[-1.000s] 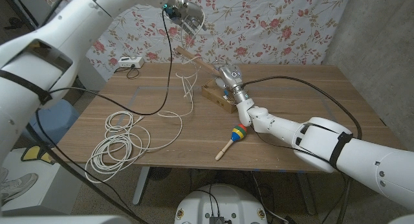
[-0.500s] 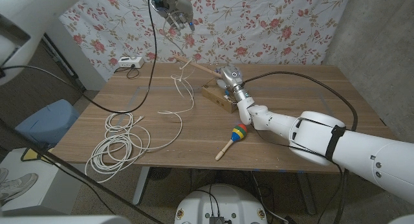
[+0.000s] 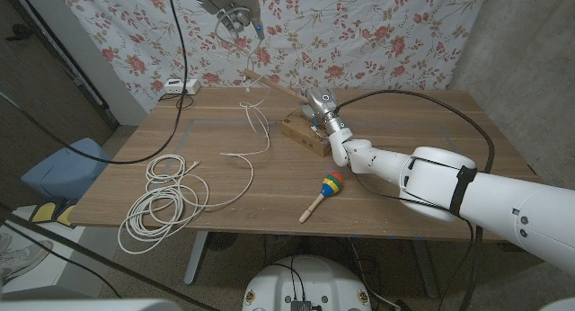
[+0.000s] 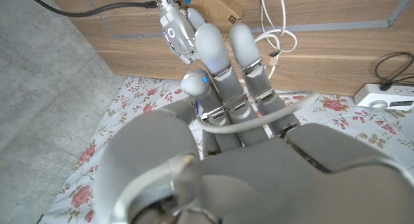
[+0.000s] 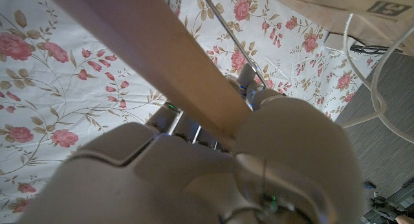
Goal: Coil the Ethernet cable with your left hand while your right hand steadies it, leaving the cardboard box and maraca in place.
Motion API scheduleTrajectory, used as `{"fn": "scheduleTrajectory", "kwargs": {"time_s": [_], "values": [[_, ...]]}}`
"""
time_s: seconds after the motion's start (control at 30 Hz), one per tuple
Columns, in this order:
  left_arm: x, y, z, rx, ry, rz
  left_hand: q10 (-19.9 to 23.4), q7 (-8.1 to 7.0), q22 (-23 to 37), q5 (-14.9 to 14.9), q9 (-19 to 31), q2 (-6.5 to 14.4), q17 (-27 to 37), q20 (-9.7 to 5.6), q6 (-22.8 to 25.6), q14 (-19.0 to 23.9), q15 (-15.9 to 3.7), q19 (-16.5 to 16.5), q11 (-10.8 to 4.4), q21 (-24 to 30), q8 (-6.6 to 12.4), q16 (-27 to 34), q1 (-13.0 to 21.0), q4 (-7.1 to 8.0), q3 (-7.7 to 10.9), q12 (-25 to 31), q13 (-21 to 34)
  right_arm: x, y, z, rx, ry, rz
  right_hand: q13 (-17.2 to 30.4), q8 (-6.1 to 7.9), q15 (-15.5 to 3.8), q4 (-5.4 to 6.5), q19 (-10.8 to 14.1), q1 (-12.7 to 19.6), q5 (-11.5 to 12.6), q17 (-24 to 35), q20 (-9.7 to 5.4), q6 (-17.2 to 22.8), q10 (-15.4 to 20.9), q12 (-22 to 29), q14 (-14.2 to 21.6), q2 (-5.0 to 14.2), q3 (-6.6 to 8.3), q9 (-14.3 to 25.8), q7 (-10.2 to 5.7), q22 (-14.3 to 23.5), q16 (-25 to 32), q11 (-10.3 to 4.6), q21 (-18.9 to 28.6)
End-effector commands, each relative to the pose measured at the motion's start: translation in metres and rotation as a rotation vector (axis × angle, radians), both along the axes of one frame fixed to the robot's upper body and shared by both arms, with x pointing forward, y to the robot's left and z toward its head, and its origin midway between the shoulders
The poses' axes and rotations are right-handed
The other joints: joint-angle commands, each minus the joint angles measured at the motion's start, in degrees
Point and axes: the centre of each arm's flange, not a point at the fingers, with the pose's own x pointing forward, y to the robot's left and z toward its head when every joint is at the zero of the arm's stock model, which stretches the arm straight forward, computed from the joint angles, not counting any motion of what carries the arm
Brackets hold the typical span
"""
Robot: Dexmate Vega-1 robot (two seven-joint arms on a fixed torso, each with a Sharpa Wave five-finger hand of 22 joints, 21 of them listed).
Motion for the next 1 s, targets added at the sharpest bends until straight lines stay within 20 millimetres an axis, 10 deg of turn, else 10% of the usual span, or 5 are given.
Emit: {"fn": "scheduleTrajectory", "kwargs": {"time_s": [0.03, 0.23, 0.37, 0.6, 1.0], "values": [[-0.017, -0.006, -0.036, -0.113, -0.101, -0.332, -3.0, 4.08, 0.6, -0.6, -1.0, -0.7, -3.8, -1.40, 0.3, 0.0, 0.38, 1.9, 2.49, 0.4, -2.41, 4.2, -1.3, -1.49, -1.11, -5.4, -6.8, 0.001, 0.007, 0.011, -0.007, 0.013, -0.011, 0.2, 0.23, -5.70, 0.68, -0.2, -2.4, 0.4, 0.1, -6.41, 0.5, 0.0, 0.3, -0.1, 2.66, 0.98, 0.0, 0.02, 0.1, 0.3, -0.05, 0.0], [-0.016, -0.014, -0.054, -0.058, -0.224, -0.366, -16.2, 0.95, 1.8, -1.0, -4.4, -3.5, -10.4, -1.41, -5.3, -1.1, -0.55, -6.2, -0.24, 2.4, -7.02, 10.6, 1.7, -10.37, -7.56, -15.3, -10.9, 0.000, 0.007, 0.014, 0.013, 0.003, -0.002, 0.1, 0.35, -5.70, 0.68, -0.2, -2.4, 0.5, 0.0, -6.39, 0.4, 0.0, 0.2, -0.2, 2.67, 0.98, 0.2, -0.01, 0.1, 0.2, -0.12, -0.1], [-0.009, -0.020, -0.069, 0.012, -0.215, -0.338, -27.2, 0.14, 1.5, -0.9, -6.3, -1.4, -18.4, -0.94, -9.8, -6.5, -1.28, -12.1, -0.34, 4.9, -10.07, 3.5, 9.4, -15.42, -6.18, -23.6, -14.0, -0.001, 0.002, 0.019, 0.045, -0.011, -0.001, 0.1, 0.29, -5.71, 0.68, -0.2, -2.5, 0.5, 0.0, -6.38, 0.5, 0.0, 0.3, -0.2, 2.68, 0.98, -0.1, -0.10, 0.1, 0.3, -0.03, -0.1], [0.017, -0.027, -0.096, 0.050, -0.128, -0.371, -30.7, 0.42, 1.2, 0.1, -8.2, -0.9, -24.0, -4.75, -10.3, -11.9, -1.62, -7.9, 0.51, 11.3, -11.52, -10.8, 17.3, -15.69, -2.11, -27.2, -17.0, -0.004, -0.003, 0.029, 0.073, -0.050, 0.006, 0.1, 0.34, -5.72, 0.67, -0.2, -2.5, 0.5, 0.0, -6.37, 0.5, 0.0, 0.3, -0.2, 2.69, 0.98, -0.1, -0.08, 0.1, 0.3, -0.11, -0.1], [0.053, -0.048, -0.133, 0.099, 0.046, -0.486, -29.5, 0.92, 1.0, -0.5, -9.2, -1.2, -23.8, -5.08, -7.4, -9.3, -1.47, -5.3, 1.01, 13.6, -10.59, -15.1, 18.9, -14.85, -2.26, -28.7, -18.7, -0.008, -0.012, 0.051, 0.131, -0.099, -0.003, -0.3, 0.47, -5.71, 0.66, -0.2, -2.5, 0.6, 0.1, -6.33, 0.4, 0.2, -0.1, -0.1, 2.69, 0.97, -0.1, -0.07, 0.1, 0.3, -0.06, -0.2]]}}
